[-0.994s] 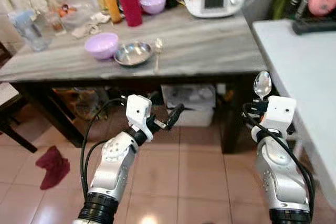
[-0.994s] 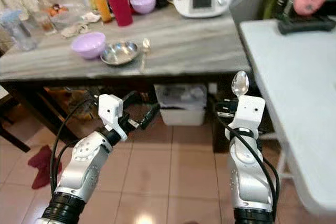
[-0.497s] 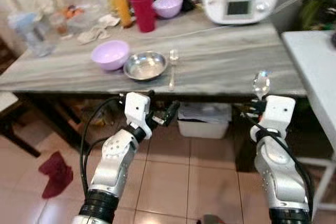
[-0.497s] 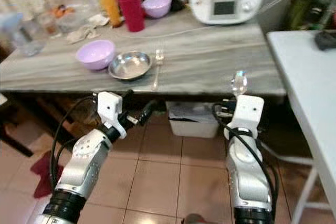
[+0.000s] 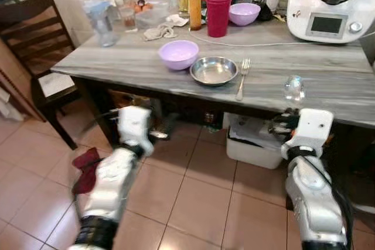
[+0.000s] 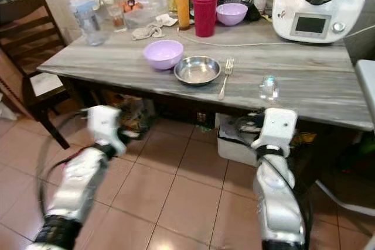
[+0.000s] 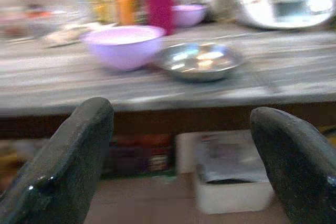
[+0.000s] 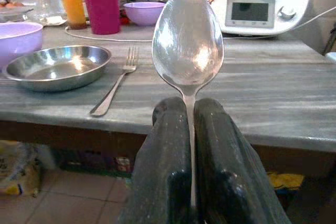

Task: Setting the table

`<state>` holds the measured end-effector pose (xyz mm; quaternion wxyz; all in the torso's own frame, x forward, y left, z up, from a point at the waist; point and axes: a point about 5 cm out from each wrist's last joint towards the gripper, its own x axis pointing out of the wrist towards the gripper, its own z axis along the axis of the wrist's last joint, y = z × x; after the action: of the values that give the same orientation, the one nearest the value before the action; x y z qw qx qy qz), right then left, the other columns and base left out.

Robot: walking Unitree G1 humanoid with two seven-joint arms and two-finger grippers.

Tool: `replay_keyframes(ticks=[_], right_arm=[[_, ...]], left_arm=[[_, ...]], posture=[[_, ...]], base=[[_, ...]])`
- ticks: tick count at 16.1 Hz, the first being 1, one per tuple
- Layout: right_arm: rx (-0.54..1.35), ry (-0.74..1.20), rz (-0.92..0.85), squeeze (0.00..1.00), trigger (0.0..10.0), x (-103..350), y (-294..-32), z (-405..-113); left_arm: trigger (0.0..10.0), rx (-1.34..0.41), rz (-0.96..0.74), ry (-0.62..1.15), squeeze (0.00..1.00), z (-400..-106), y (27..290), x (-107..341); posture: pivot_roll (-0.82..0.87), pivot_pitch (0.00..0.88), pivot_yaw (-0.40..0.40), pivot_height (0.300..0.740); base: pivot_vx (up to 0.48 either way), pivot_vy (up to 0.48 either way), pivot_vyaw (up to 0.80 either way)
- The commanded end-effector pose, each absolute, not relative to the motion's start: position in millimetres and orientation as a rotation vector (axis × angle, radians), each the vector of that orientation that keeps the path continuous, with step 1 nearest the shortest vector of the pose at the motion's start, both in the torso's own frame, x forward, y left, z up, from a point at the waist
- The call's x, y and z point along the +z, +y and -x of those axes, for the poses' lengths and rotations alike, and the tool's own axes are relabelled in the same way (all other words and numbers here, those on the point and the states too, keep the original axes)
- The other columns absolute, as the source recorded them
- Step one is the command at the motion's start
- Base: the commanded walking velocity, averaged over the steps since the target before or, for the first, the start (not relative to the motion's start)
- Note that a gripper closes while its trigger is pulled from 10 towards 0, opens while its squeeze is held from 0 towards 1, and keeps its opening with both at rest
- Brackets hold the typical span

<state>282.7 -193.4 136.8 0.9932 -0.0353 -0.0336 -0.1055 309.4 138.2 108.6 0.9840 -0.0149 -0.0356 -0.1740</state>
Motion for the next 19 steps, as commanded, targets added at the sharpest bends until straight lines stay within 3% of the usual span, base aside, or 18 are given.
replay_keyframes(ticks=[1, 4, 13, 19], right_arm=[[-0.232, -0.116, 0.104, 0.00, 10.0, 145.7, -198.4, -278.5], [-0.271, -0.129, 0.147, 0.00, 10.0, 144.9, -206.6, -264.5], [-0.304, -0.109, 0.132, 0.00, 10.0, 140.3, -208.0, -252.4], [-0.297, -0.106, 0.126, 0.00, 10.0, 140.3, -205.1, -256.7]], left_arm=[[10.0, -0.300, 0.008, -0.080, 0.00, -309.3, 145.0, 109.3], [10.0, -0.183, 0.001, -0.057, 0.00, -300.6, 169.1, 101.8], [10.0, -0.156, 0.019, -0.018, 0.00, -280.0, 172.7, 88.9], [10.0, -0.219, 0.036, -0.044, 0.00, -285.1, 164.6, 97.0]], posture=[[-0.23, 0.072, 0.104, 0.740], [-0.22, 0.075, 0.102, 0.740], [-0.22, 0.071, 0.110, 0.740], [-0.22, 0.076, 0.118, 0.740]], base=[[0.000, 0.000, 0.00], [0.000, 0.000, 0.00], [0.000, 0.000, 0.00], [0.000, 0.261, -0.74]])
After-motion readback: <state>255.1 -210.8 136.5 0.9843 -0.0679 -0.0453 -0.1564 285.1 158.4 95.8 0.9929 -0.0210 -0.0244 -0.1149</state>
